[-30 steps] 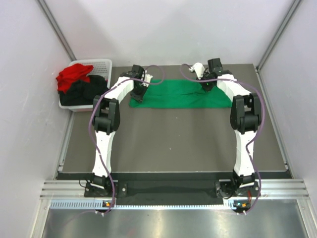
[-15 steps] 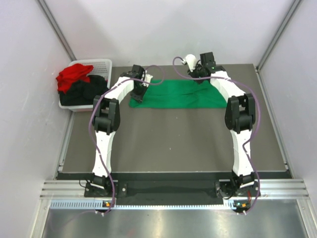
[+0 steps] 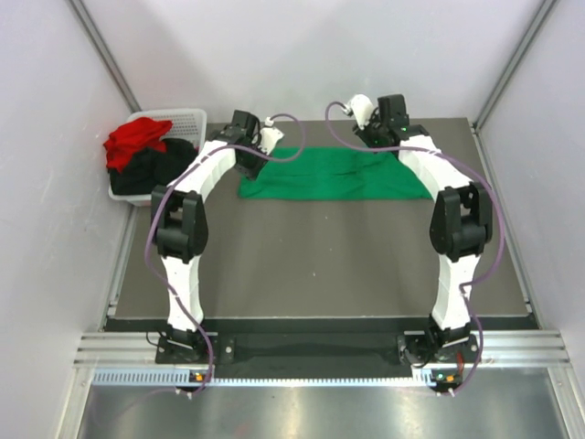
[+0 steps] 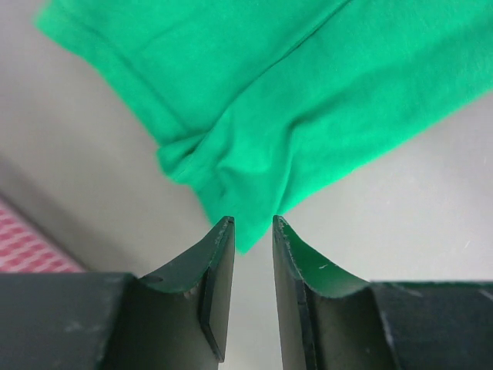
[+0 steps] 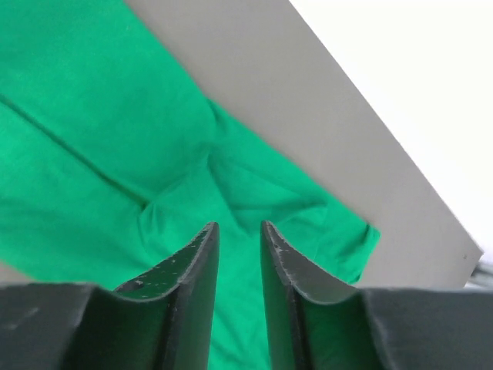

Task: Fold and stack the t-shirts
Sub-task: Fold the tshirt

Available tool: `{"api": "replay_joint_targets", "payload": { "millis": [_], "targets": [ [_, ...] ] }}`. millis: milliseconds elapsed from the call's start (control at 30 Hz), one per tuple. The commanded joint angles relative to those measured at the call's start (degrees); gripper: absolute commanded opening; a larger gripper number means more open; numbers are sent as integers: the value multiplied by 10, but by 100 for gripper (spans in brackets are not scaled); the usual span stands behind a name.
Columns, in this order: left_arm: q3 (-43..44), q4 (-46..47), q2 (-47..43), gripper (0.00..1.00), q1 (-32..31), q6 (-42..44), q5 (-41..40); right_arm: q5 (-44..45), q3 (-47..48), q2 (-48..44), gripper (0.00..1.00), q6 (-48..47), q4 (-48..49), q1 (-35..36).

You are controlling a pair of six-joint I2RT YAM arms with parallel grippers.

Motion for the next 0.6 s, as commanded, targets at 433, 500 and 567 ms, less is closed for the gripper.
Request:
{"api": "replay_joint_targets", "payload": {
  "millis": [433,500,567],
  "targets": [
    [28,10,29,25,10,-1,28,8,-43,28,16,-31,7,-20],
    [24,9,26,25,10,-6,30,8,-29,41,15,-33,-2,-24],
    [17,9,24,25,10,-7,29,8,-24,48,14,-32,-3,-30]
  ]
}}
